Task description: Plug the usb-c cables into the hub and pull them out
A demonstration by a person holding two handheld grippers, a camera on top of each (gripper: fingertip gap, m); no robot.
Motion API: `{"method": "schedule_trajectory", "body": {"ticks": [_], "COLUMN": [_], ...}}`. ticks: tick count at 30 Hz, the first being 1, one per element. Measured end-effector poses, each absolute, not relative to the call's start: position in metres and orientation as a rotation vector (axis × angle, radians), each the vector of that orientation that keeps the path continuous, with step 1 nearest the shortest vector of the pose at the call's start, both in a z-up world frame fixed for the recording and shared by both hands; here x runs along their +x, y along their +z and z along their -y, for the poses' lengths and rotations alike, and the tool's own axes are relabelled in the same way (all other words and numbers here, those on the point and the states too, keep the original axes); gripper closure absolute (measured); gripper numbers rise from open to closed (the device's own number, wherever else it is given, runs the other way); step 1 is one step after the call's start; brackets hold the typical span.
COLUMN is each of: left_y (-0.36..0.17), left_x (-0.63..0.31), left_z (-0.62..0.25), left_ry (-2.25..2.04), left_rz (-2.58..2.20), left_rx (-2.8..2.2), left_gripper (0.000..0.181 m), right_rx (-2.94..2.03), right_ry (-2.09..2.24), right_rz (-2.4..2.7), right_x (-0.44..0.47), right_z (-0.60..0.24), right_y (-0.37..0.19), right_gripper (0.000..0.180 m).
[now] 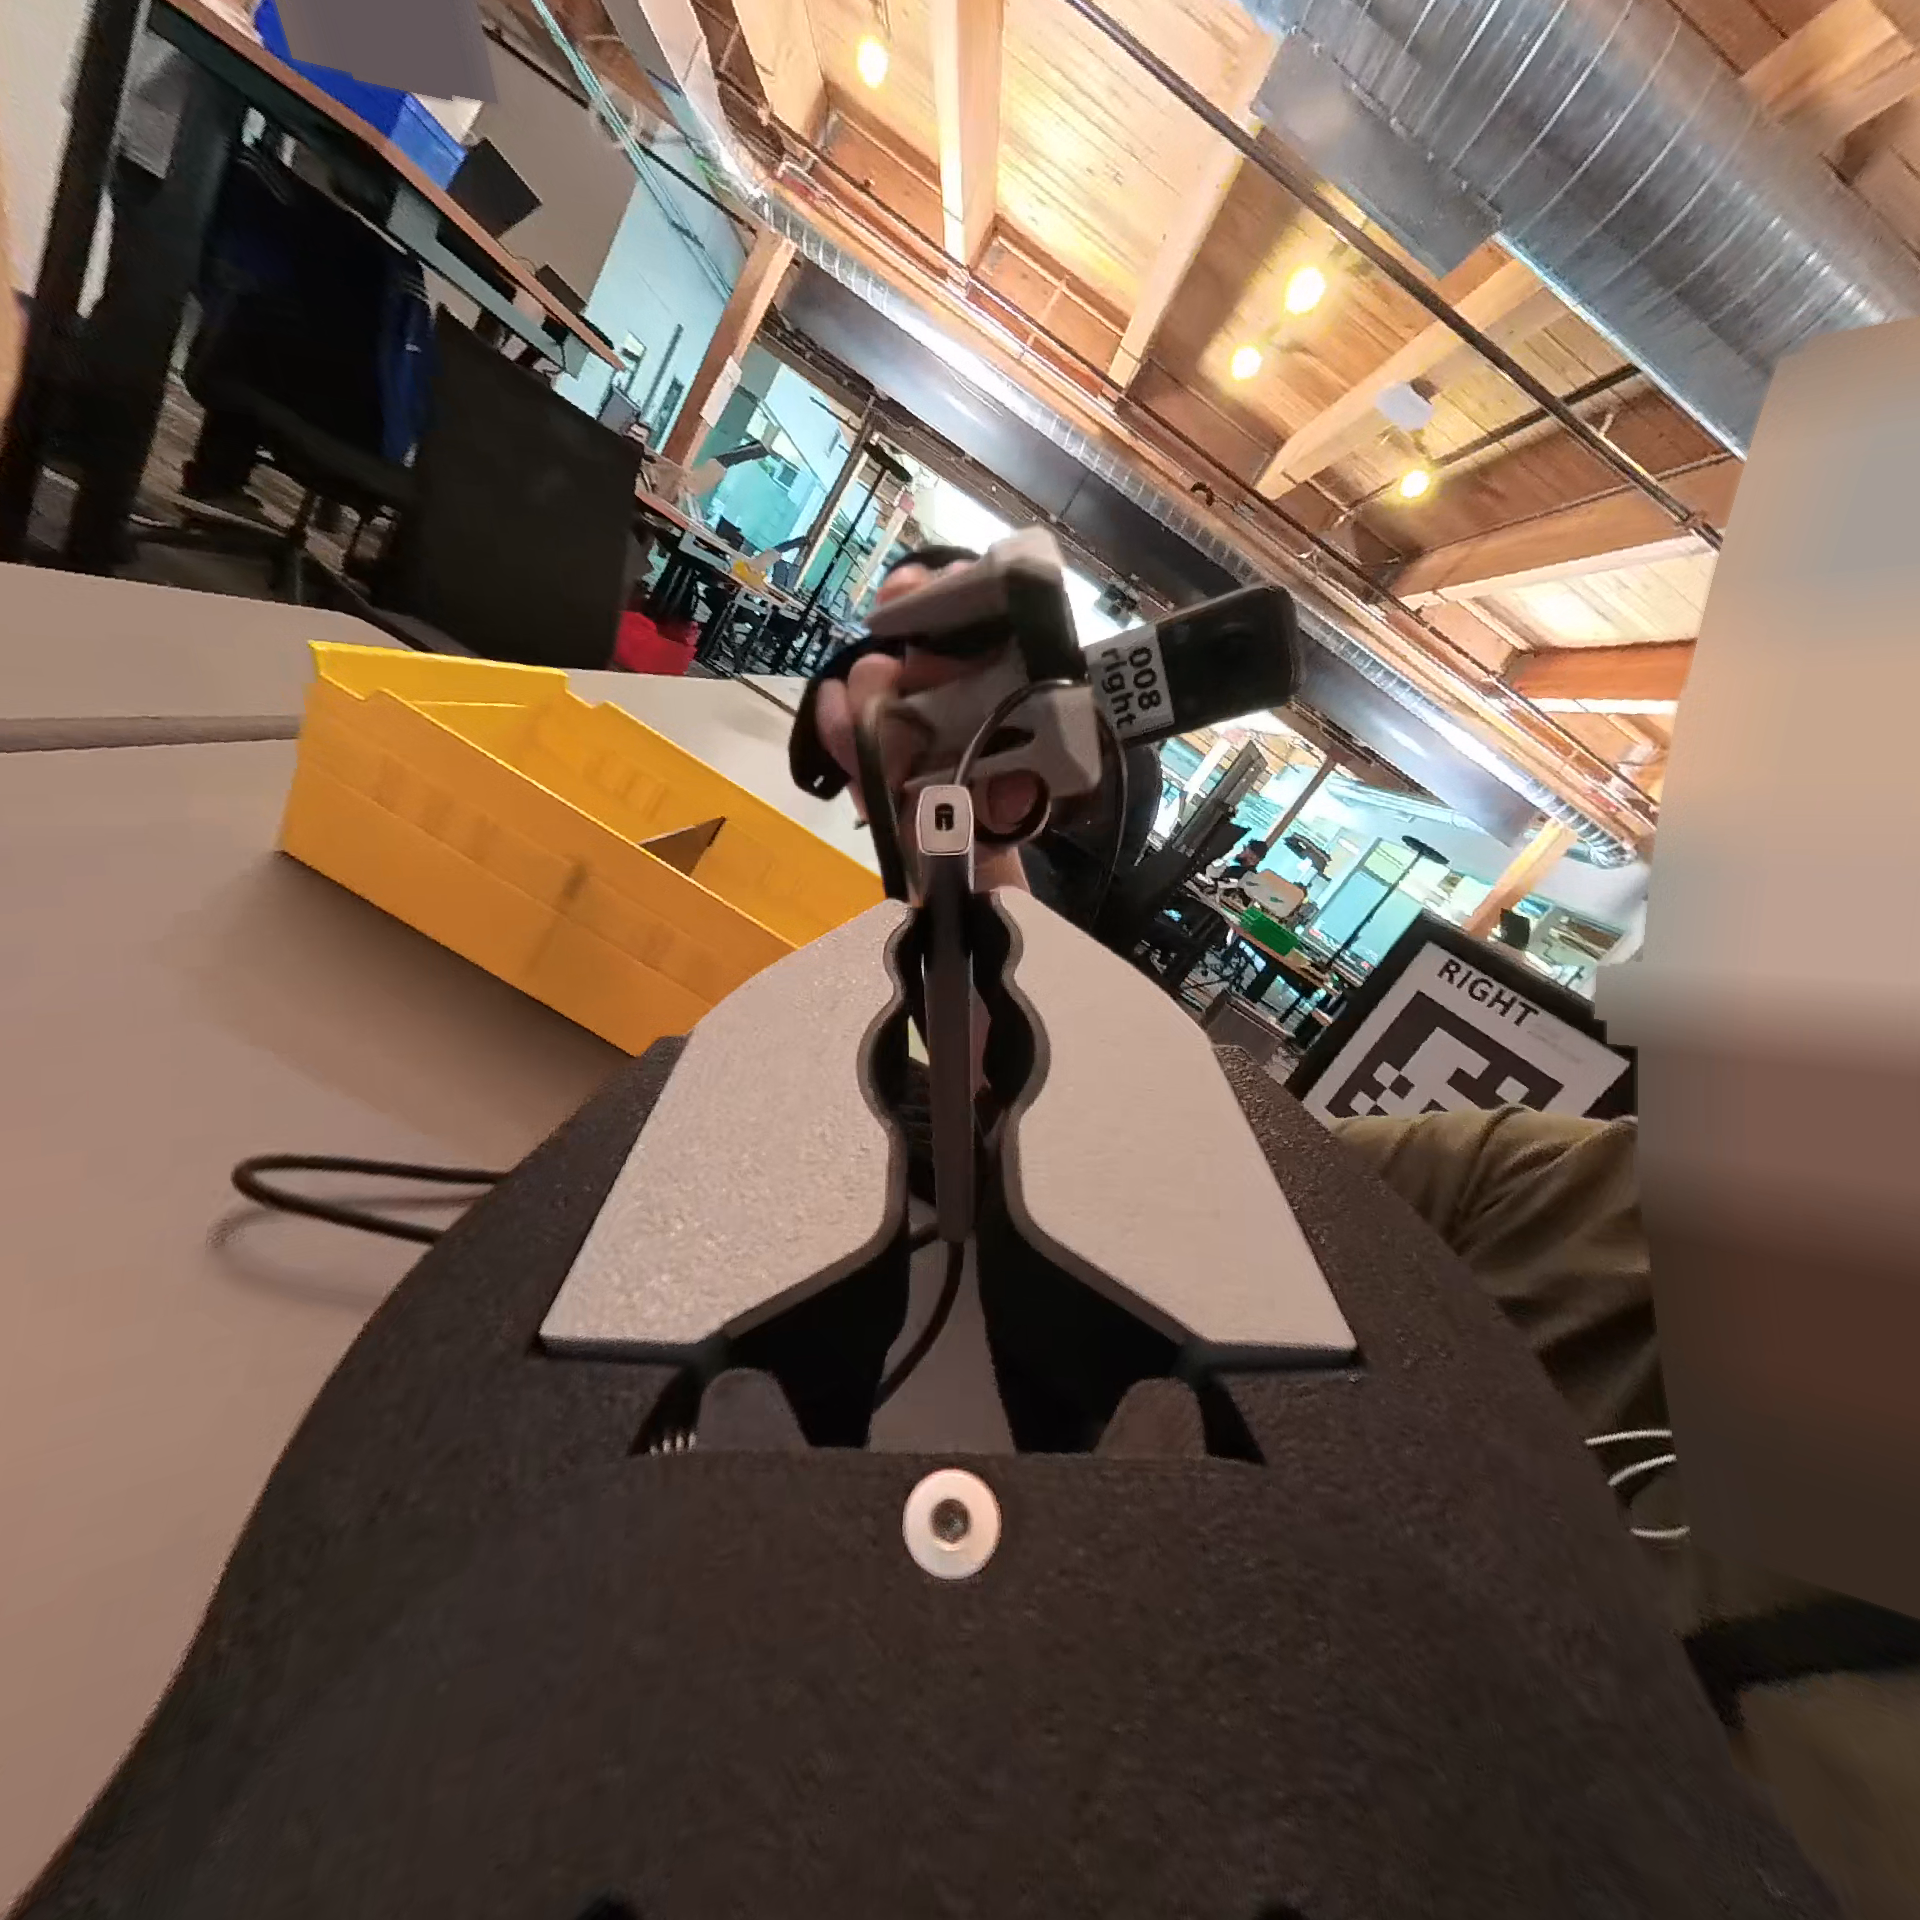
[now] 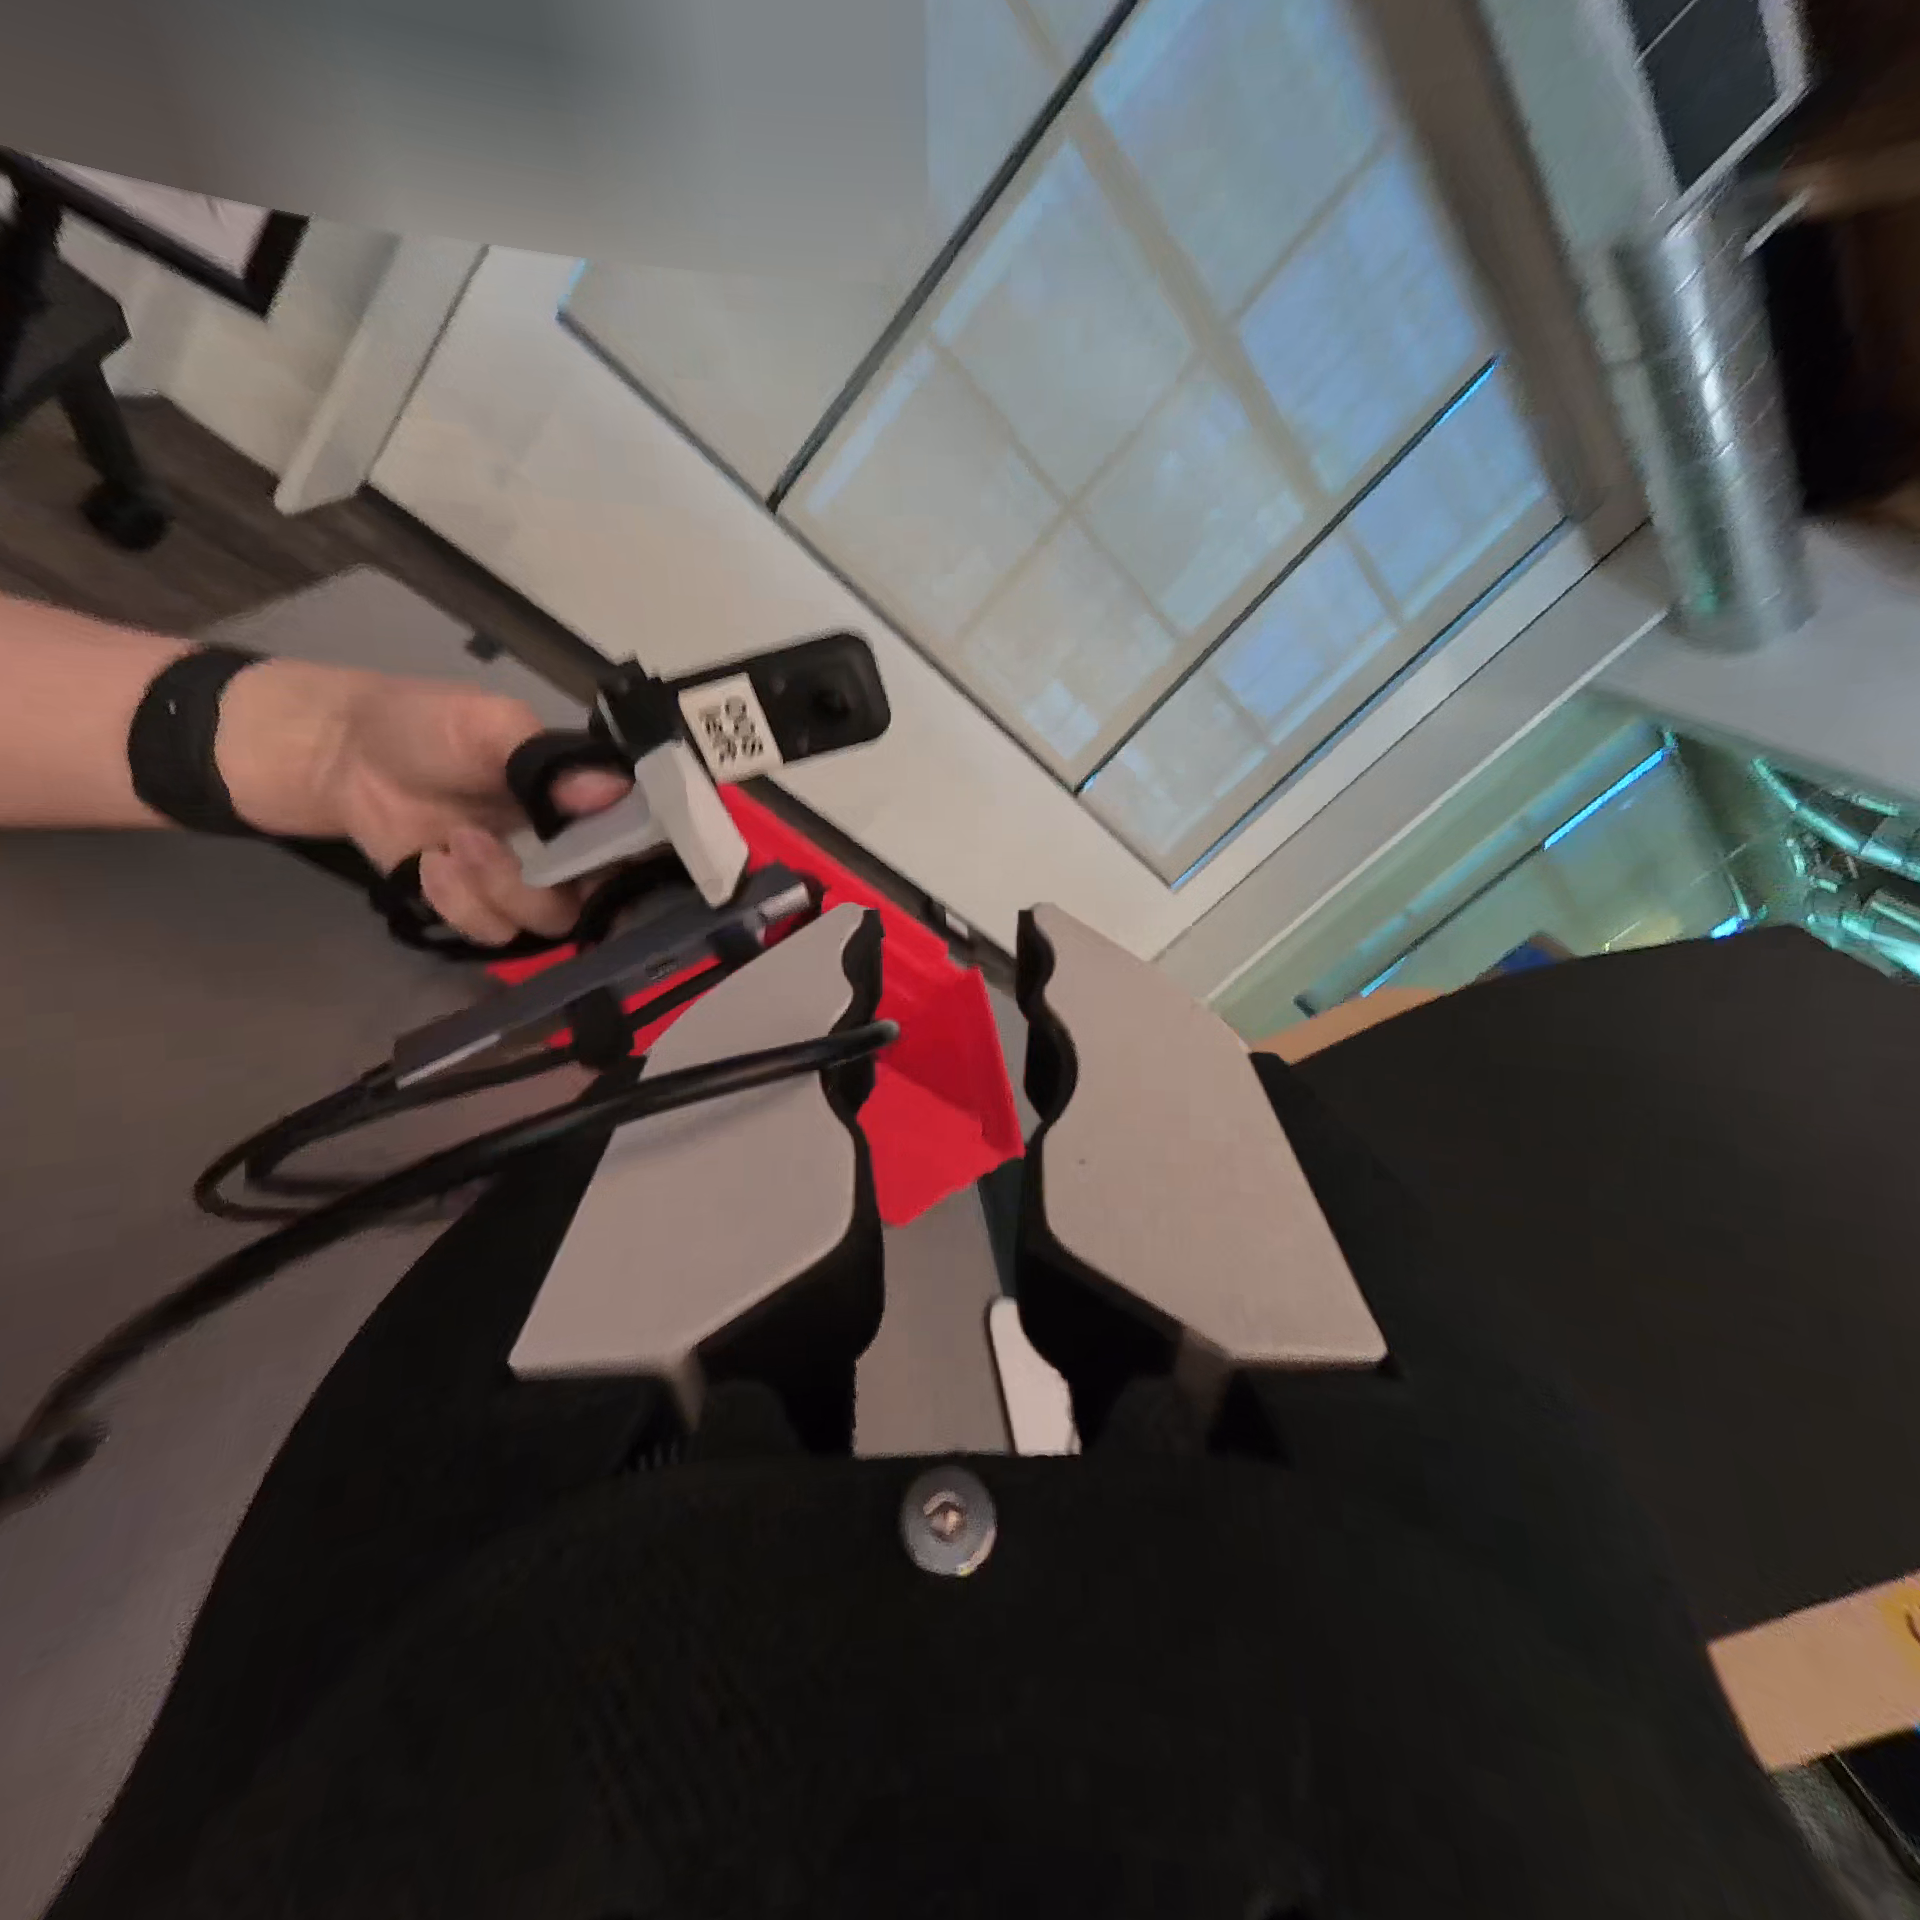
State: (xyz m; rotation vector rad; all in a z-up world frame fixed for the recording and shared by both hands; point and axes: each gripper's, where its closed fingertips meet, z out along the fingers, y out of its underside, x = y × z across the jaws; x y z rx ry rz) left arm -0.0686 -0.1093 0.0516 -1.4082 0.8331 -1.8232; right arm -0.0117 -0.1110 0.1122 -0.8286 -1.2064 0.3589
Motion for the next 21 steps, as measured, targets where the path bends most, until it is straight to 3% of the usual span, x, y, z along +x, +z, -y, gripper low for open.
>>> {"method": "schedule_trajectory", "body": {"ticks": [8, 11, 17, 21], "left_y": [0.058, 0.061, 0.066, 0.066], "left_x": [-0.081, -0.088, -0.101, -0.104], "left_z": [0.102, 0.098, 0.091, 0.083], "left_ry": [-1.927, -1.885, -1.867, -1.801], "left_rz": [-0.746, -0.732, -0.679, -0.637], "left_rx": [-1.362, -1.352, -1.321, -1.330], "left_gripper": [0.172, 0.172, 0.172, 0.172], "right_rx": [-0.899, -0.992, -1.302, -1.383], "right_ry": [0.563, 0.616, 0.276, 0.123], "right_rz": [1.324, 1.392, 1.463, 1.346], "right_x": [-0.013, -0.010, 0.022, 0.042], "right_z": [0.121, 0.123, 0.086, 0.070], "right_y": [0.093, 0.079, 0.041, 0.055], "right_gripper": [0.154, 0.146, 0.145, 0.146]}}
